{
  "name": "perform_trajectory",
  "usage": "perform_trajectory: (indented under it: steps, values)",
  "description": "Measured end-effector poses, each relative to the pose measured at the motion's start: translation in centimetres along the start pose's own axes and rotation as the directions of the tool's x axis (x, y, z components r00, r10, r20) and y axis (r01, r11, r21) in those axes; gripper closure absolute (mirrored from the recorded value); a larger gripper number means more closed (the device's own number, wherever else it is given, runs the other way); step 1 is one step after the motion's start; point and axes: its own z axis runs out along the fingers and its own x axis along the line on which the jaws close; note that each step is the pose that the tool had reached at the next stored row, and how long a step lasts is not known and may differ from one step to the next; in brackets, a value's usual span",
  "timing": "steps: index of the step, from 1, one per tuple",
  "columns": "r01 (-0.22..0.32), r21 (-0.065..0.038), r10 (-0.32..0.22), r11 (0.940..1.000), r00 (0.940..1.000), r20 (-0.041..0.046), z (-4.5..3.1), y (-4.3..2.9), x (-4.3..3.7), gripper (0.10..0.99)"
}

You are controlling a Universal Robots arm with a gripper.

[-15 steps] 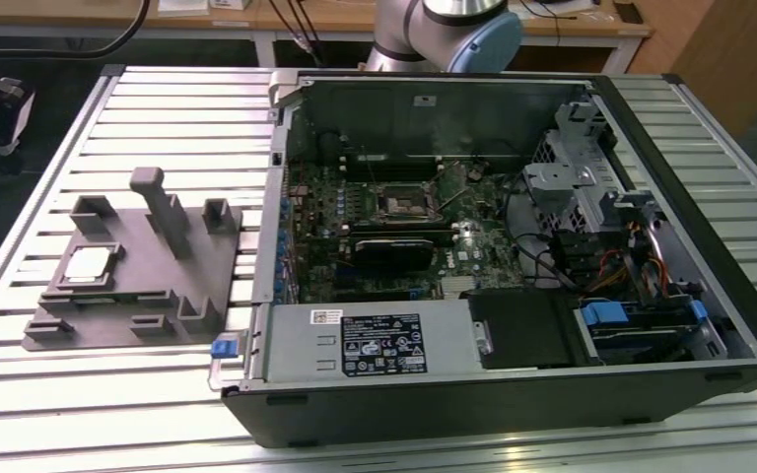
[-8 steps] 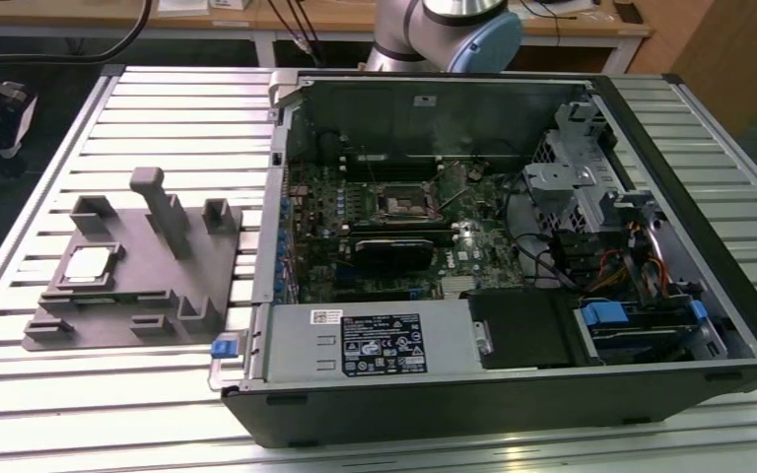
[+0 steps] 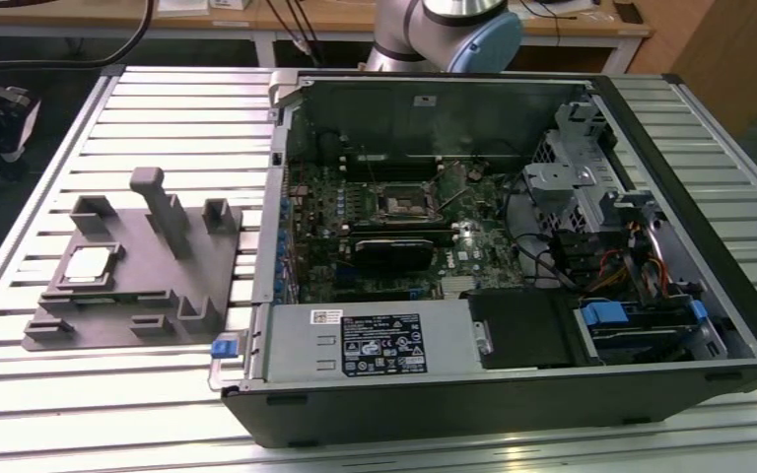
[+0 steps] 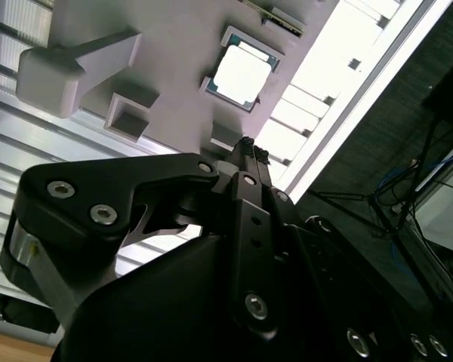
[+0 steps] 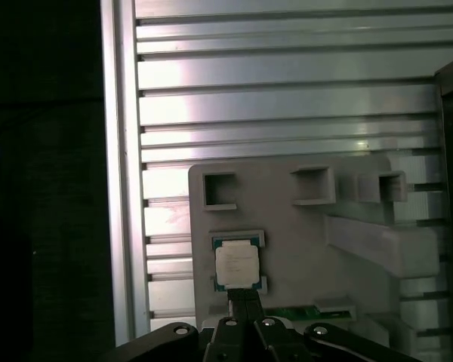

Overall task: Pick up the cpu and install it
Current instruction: 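Pick up the cpu and move it towards the insertion slot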

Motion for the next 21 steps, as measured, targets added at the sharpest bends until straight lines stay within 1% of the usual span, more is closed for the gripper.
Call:
perform_trajectory:
  steps: [1,3,5,6,8,9,11,12,14,15,17,18,19,21]
  values:
    - [0.0,0.0,0.0,1.0,1.0,-0.0002,0.1,-0.01,0.0,0.98]
    - [0.003,0.002,-0.003,1.0,1.0,-0.0035,0.37,-0.01,0.01,0.973]
    - [0.008,0.003,-0.008,1.0,0.9999,-0.0079,0.68,-0.03,0.02,0.855]
    - [0.01,0.003,-0.01,0.9999,0.9999,-0.0099,0.86,-0.04,0.02,0.855]
    - [0.012,0.003,-0.012,0.9999,0.9998,-0.0128,1.23,-0.06,0.03,0.737]
    - [0.013,0.003,-0.012,0.9999,0.9998,-0.0137,1.42,-0.07,0.03,0.737]
    - [0.013,0.003,-0.013,0.9999,0.9998,-0.014,1.78,-0.11,0.03,0.62]
    - [0.013,0.003,-0.013,0.9999,0.9998,-0.014,1.93,-0.13,0.04,0.62]
    - [0.014,0.003,-0.014,0.9999,0.9998,-0.014,2.15,-0.16,0.04,0.502]
    - [0.014,0.003,-0.014,0.9999,0.9998,-0.014,2.24,-0.17,0.04,0.502]
    - [0.014,0.003,-0.014,0.9999,0.9998,-0.0141,2.42,-0.24,0.04,0.388]
    - [0.014,0.003,-0.014,0.9999,0.9998,-0.0141,2.57,-0.3,0.04,0.388]
    - [0.016,0.003,-0.016,0.9999,0.9998,-0.0141,2.75,-0.35,0.04,0.322]
    - [0.021,0.0,-0.021,0.9998,0.9997,-0.0146,3.06,-0.42,0.04,0.322]
